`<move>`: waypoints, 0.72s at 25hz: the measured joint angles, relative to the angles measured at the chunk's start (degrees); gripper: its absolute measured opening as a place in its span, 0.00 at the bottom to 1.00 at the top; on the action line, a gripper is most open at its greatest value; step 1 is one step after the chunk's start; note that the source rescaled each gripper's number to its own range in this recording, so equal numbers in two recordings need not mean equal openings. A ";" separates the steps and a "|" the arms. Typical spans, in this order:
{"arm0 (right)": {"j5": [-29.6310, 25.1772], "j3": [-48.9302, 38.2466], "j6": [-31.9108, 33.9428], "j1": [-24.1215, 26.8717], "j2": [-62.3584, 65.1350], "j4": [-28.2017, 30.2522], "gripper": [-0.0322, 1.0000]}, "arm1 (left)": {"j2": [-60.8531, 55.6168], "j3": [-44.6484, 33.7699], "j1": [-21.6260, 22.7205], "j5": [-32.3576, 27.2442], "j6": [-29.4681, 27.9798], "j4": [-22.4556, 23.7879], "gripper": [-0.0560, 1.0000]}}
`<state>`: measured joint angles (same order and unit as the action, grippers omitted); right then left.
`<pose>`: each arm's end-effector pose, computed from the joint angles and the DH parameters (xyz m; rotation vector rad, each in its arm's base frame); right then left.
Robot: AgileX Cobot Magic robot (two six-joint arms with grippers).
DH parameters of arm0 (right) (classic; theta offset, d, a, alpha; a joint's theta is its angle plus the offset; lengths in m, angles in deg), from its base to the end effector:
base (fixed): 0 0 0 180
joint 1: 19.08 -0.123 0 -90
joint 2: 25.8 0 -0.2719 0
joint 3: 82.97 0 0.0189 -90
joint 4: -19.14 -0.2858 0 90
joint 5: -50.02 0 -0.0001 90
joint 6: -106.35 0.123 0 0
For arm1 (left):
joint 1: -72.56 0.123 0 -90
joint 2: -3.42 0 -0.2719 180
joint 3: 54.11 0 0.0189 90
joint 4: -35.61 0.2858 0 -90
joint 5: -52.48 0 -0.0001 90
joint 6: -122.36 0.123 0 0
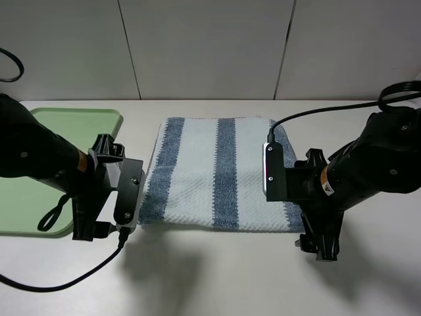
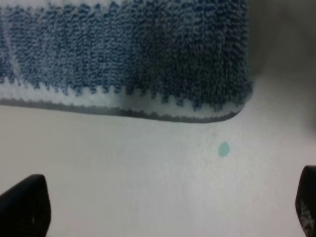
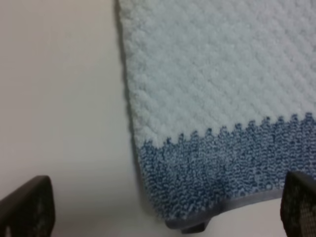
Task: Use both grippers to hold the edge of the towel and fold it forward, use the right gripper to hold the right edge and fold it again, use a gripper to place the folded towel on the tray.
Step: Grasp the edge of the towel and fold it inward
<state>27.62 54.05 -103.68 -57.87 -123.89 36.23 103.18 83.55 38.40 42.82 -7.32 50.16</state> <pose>0.2184 0.1578 0.0651 -1.8944 2.1150 -0.1861 0.2472 -0.1614 0.0691 2.0126 1.7428 0.2324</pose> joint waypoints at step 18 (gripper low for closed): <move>1.86 0.00 0.05 0.00 -1.19 0.46 1.00 | 8.67 0.11 -2.49 9.66 4.48 0.00 1.00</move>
<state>29.48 54.05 -103.62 -57.87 -125.08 36.69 111.85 83.66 35.90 52.48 -2.84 50.16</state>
